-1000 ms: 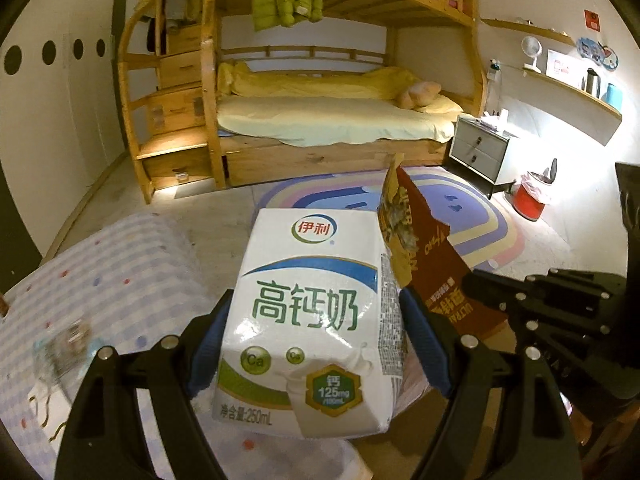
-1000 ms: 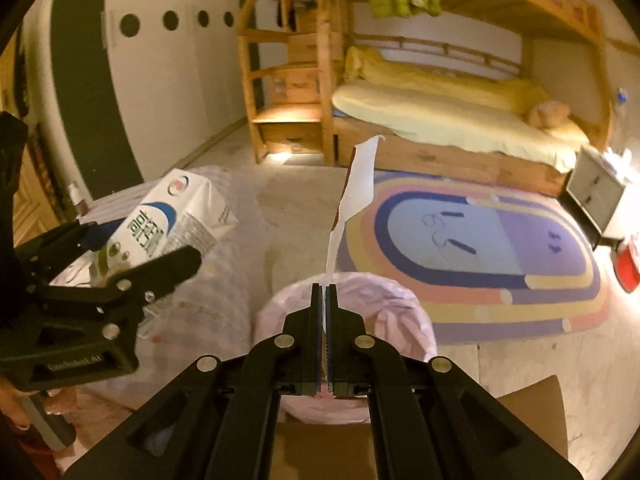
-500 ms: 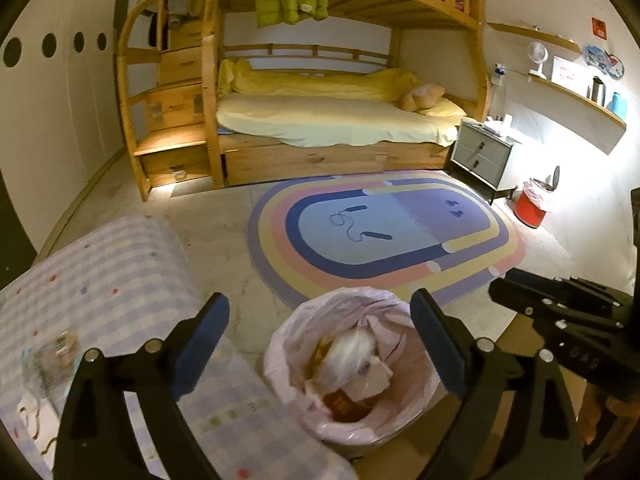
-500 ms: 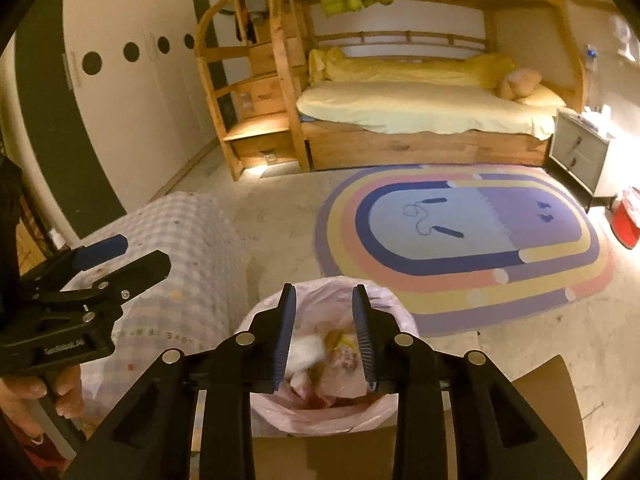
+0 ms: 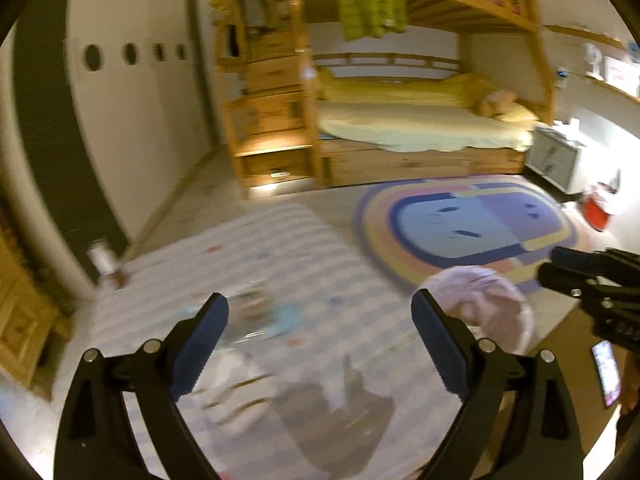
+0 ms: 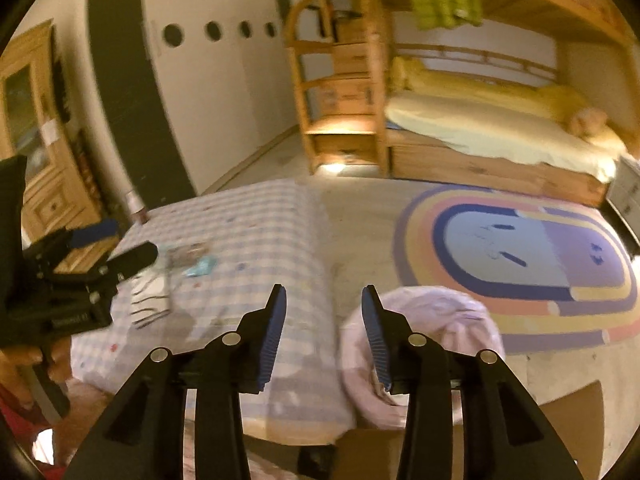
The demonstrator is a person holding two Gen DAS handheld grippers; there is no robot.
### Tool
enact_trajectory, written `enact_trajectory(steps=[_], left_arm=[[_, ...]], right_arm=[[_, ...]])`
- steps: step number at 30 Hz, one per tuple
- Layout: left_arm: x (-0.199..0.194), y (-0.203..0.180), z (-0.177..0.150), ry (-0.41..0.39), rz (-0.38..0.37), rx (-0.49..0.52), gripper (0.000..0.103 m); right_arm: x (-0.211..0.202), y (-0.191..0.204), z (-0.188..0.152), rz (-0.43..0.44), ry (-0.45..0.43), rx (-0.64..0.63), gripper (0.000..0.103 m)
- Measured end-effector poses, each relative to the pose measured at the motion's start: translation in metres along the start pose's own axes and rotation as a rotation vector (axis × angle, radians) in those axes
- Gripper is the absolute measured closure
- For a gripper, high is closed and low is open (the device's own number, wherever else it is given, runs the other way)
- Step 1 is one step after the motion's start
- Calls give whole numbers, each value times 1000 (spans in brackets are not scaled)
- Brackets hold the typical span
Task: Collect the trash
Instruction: 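Return both grippers from the bin to the table, then grasp the white wavy-line paper with the left gripper while the right gripper approaches the plastic bag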
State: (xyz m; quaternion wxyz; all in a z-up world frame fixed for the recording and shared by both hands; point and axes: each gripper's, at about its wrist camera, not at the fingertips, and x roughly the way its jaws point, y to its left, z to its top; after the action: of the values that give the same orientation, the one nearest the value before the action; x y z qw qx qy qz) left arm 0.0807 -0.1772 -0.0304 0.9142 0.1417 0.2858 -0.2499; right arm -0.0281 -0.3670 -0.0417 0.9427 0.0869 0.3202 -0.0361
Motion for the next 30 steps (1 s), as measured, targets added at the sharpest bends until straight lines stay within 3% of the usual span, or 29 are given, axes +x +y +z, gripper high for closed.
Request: enact_trajectory(steps=[4, 12, 15, 22, 25, 30], left_arm=[[-14, 53, -18, 8, 136, -59, 12], [-5, 106, -62, 95, 166, -196, 10], [7, 104, -76, 130, 142, -220, 7], [61, 78, -74, 191, 127, -210, 7], [84, 68, -68, 222, 138, -207, 7], [111, 60, -66, 284, 220, -152, 7]], right_arm=[[2, 33, 2, 34, 2, -44, 62], [22, 69, -2, 41, 39, -107, 59], [33, 79, 0, 48, 48, -114, 59], [57, 79, 4, 53, 68, -140, 57], [65, 78, 4, 55, 79, -138, 55], [80, 74, 5, 57, 102, -124, 55]])
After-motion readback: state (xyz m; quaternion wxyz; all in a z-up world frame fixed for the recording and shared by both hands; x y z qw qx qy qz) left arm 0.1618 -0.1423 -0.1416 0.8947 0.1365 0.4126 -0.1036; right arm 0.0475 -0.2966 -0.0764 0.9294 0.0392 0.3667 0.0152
